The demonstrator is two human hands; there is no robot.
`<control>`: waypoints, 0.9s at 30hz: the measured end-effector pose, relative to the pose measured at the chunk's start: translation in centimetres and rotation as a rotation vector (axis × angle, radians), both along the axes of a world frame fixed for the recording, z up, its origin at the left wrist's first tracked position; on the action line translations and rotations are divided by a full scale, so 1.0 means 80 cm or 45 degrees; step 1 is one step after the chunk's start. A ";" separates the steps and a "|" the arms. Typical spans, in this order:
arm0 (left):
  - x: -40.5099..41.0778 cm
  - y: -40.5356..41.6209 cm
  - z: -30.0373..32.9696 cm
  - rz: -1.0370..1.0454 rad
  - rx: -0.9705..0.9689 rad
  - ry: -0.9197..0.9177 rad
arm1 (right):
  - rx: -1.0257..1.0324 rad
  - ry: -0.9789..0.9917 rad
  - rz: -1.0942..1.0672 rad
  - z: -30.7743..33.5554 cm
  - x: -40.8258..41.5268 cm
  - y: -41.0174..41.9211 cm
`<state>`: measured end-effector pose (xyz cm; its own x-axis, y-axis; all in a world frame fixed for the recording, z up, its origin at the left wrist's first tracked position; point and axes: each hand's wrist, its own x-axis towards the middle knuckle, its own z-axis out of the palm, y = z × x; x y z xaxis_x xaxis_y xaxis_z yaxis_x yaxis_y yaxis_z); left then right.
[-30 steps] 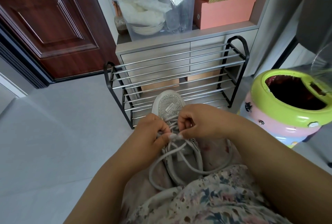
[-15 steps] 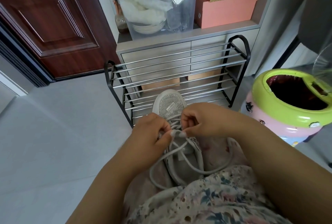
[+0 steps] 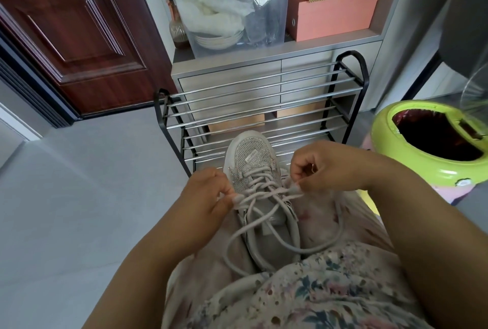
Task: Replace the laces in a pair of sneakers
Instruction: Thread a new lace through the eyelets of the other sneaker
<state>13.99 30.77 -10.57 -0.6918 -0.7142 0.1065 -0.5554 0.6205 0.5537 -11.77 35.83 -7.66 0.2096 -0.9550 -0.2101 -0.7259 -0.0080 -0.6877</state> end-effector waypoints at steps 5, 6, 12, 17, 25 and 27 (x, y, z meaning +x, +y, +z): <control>-0.028 0.013 0.003 0.040 -0.056 -0.011 | -0.098 0.076 0.011 -0.002 0.033 -0.005; -0.031 0.014 0.004 0.034 -0.078 -0.015 | -0.119 0.084 0.020 -0.003 0.038 -0.007; -0.021 0.003 0.005 -0.008 -0.091 -0.017 | -0.168 0.043 0.030 -0.007 0.033 -0.010; 0.021 -0.001 0.008 -0.057 0.152 0.124 | -0.107 -0.106 -0.071 -0.004 -0.005 0.001; -0.027 0.007 0.008 0.048 0.034 -0.019 | -0.123 0.072 -0.020 -0.006 0.039 -0.003; -0.033 0.006 0.007 -0.026 -0.069 -0.065 | -0.158 0.156 0.019 -0.008 0.049 -0.006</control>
